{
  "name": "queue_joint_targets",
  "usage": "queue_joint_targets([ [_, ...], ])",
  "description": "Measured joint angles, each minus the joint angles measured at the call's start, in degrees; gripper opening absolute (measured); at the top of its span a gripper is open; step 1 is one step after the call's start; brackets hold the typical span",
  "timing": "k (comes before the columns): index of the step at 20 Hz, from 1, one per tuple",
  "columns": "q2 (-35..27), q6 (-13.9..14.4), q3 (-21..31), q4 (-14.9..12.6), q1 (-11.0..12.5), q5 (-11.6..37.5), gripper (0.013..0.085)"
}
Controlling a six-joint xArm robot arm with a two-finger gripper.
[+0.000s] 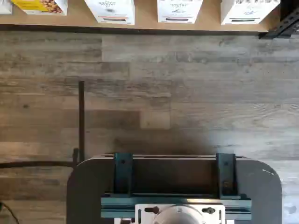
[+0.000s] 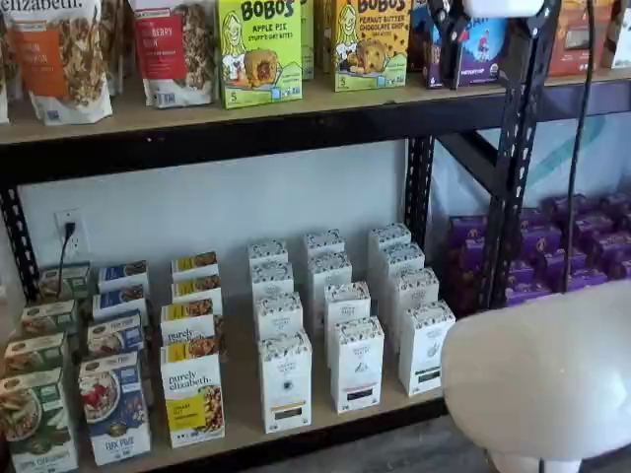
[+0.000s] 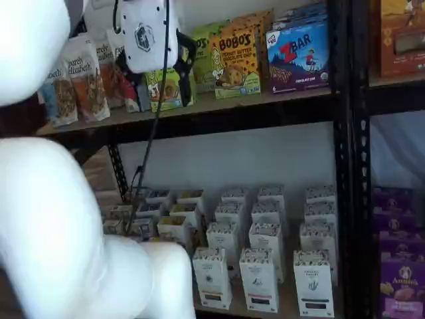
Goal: Pick up the white box with a yellow strip in the middle, on the bottom shelf, the fourth box from the left
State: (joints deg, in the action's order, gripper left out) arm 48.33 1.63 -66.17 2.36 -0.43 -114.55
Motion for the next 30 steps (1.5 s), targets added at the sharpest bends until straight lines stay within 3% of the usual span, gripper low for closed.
queue_joint_targets([
  [2, 0.4, 2.7, 0.4, -5.8, -5.4, 0.6, 0.0850],
  [4, 0.7, 3.4, 0.7, -7.8, -6.6, 1.0, 0.0850],
  [8, 1.0, 3.2, 1.2, -7.9, -6.2, 1.8, 0.0850],
  [15, 2.8, 2.5, 5.3, -5.5, -4.2, 7.1, 0.0850],
  [22, 2.8, 4.9, 11.1, -7.2, -6.6, 13.1, 0.0850],
  [25, 1.6, 6.9, 12.9, -9.1, -8.8, 14.4, 0.0850],
  [30, 2.0, 9.1, 18.1, -8.9, -10.0, 21.6, 0.0850],
])
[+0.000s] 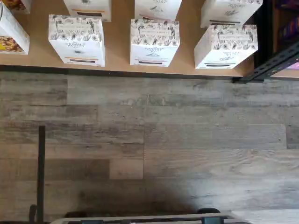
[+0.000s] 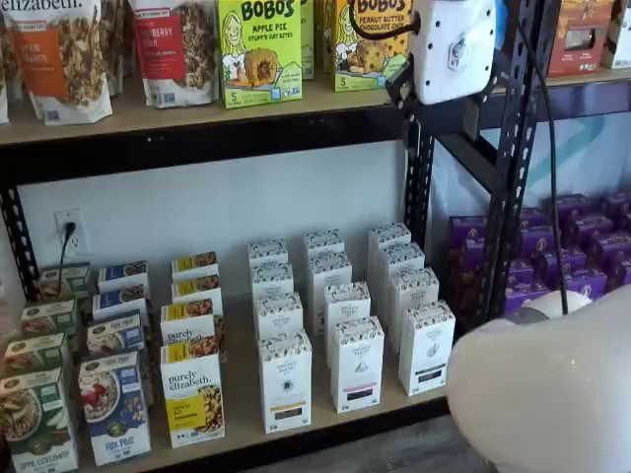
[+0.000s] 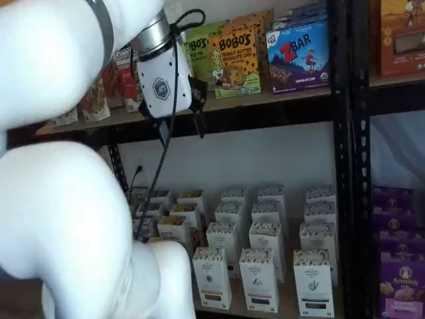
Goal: Pick up the white box with a yellow strip in the middle, on the bottom shelf, the fourth box from the left
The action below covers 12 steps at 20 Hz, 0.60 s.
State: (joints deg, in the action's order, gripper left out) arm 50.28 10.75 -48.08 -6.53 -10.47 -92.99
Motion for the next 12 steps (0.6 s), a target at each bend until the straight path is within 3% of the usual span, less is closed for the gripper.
queue_joint_targets([
  [3, 0.4, -1.7, 3.8, 3.6, 2.1, 4.3, 0.0850],
  [12, -1.4, -1.2, 11.6, 4.4, 2.0, 14.2, 0.0850],
])
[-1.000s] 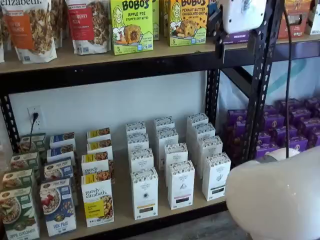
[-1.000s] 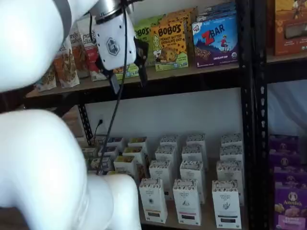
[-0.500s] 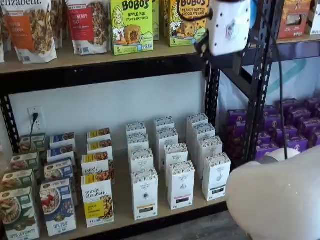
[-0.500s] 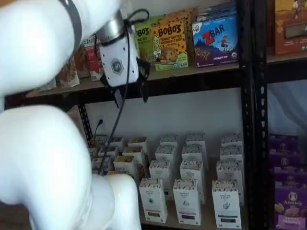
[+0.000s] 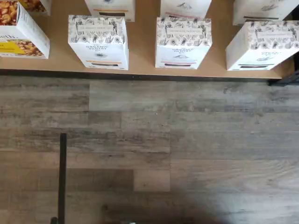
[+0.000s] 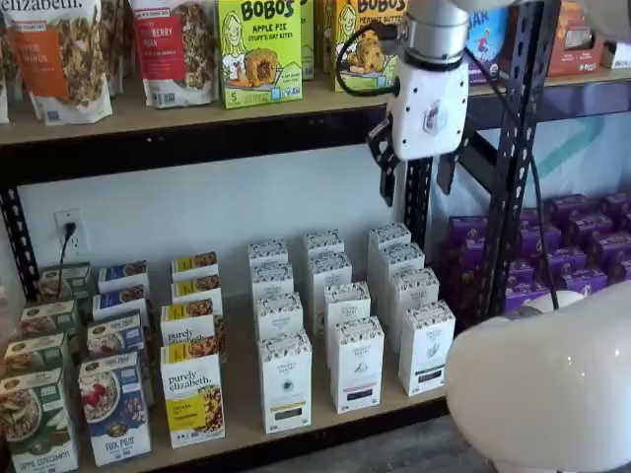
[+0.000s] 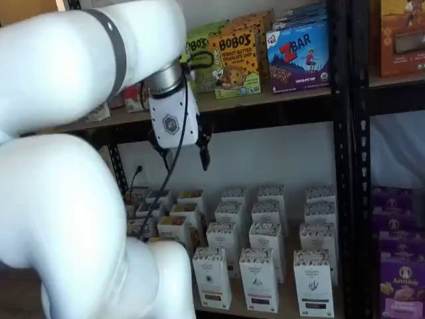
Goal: Pick up the white box with a yellow strip in the middle, on the bottom shelf, the fourth box from the left
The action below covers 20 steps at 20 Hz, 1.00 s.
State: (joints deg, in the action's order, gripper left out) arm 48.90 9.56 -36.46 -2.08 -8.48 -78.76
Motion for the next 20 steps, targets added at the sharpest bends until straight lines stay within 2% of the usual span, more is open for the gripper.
queue_joint_targets([
  [14, -2.2, 1.1, 8.1, 0.8, -1.0, 10.5, 0.0850],
  [20, -5.1, 2.3, 10.9, 0.6, -2.0, 15.8, 0.0850],
])
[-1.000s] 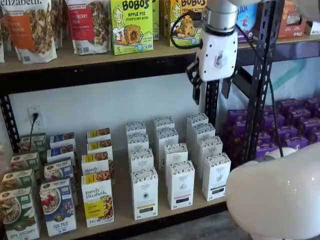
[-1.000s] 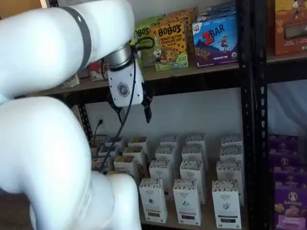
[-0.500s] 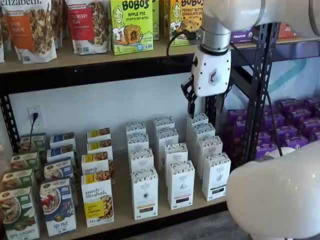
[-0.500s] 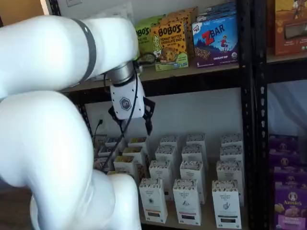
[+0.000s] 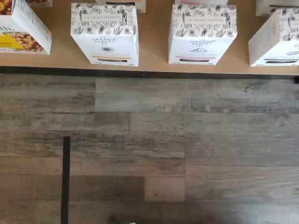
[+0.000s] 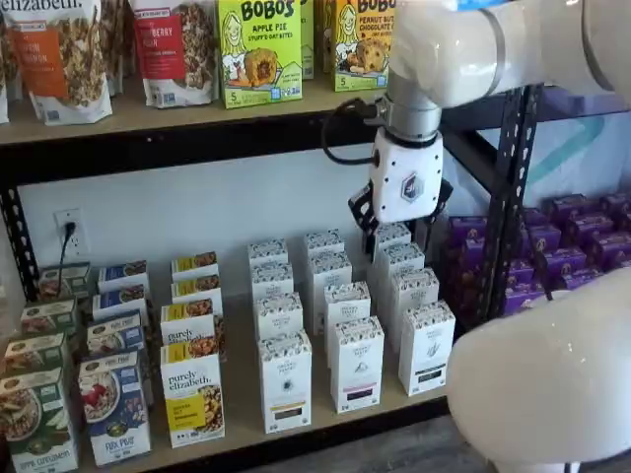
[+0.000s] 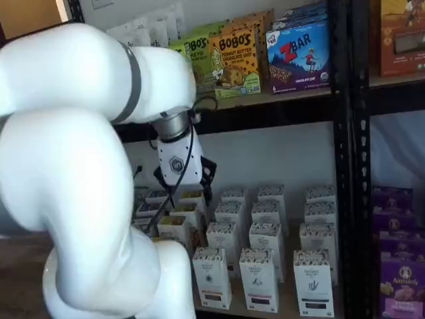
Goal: Pick up the white box with a yellow strip in the middle, on the bottom shelf, the fourth box from the left
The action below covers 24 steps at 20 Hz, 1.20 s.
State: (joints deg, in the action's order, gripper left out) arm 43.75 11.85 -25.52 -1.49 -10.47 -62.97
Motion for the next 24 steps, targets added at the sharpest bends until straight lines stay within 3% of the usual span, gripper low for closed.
queue_joint_targets([
  [15, -10.9, 5.2, 3.1, -2.7, -3.2, 15.5, 0.0850],
  [24, -18.4, 6.7, 2.9, -2.1, -4.8, 24.2, 0.0850],
])
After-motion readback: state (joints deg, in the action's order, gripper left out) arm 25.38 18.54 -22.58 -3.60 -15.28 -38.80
